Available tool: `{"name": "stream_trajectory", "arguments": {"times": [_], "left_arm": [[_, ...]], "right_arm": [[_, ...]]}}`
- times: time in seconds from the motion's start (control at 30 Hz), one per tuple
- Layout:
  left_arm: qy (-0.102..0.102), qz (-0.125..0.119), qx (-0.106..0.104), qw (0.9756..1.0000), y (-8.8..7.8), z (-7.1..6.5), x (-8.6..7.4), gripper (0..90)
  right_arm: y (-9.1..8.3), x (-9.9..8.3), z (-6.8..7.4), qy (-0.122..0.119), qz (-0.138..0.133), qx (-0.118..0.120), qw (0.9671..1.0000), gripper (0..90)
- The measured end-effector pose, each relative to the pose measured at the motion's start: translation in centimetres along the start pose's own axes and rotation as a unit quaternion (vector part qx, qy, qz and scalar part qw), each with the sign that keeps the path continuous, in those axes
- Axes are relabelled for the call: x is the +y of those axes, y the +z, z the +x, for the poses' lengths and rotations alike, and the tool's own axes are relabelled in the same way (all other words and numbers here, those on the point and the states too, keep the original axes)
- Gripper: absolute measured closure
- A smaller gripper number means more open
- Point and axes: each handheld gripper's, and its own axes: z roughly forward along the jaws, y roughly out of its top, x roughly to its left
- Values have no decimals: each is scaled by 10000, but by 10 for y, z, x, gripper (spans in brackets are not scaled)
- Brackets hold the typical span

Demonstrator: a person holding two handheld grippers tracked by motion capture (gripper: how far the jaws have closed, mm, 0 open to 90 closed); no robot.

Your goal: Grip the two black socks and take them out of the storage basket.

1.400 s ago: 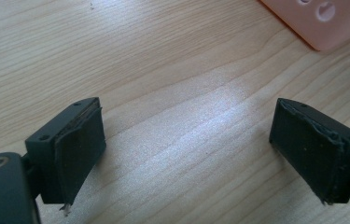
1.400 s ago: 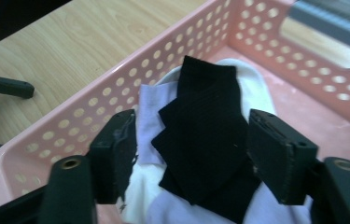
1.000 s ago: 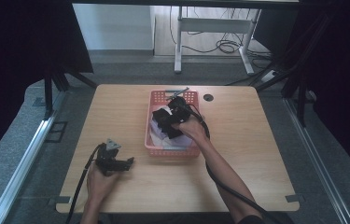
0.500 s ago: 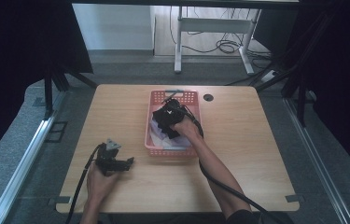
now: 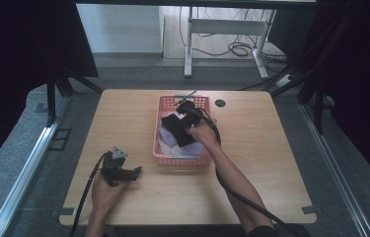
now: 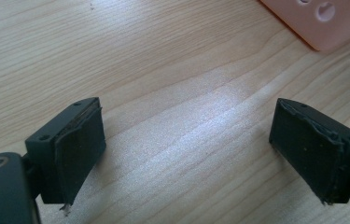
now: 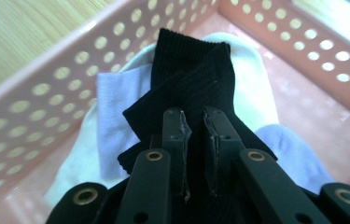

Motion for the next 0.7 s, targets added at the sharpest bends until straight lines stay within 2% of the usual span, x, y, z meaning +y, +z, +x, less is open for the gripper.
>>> {"name": "stream_trajectory", "arguments": {"times": [0.13,0.23,0.33,0.7], "left_arm": [[-8,-9,-9,10000,0,0,0,101],[-7,-7,-9,10000,0,0,0,101],[-32,-28,-4,10000,0,0,0,101],[-42,-47,8,10000,1,-1,0,101]], "right_arm": [[-19,1,-2,-21,-179,12,9998,804],[-37,2,-5,6,-360,140,9993,803],[-44,3,-4,11,-373,209,9991,803],[-98,-3,-1,-174,-750,221,9968,802]]}}
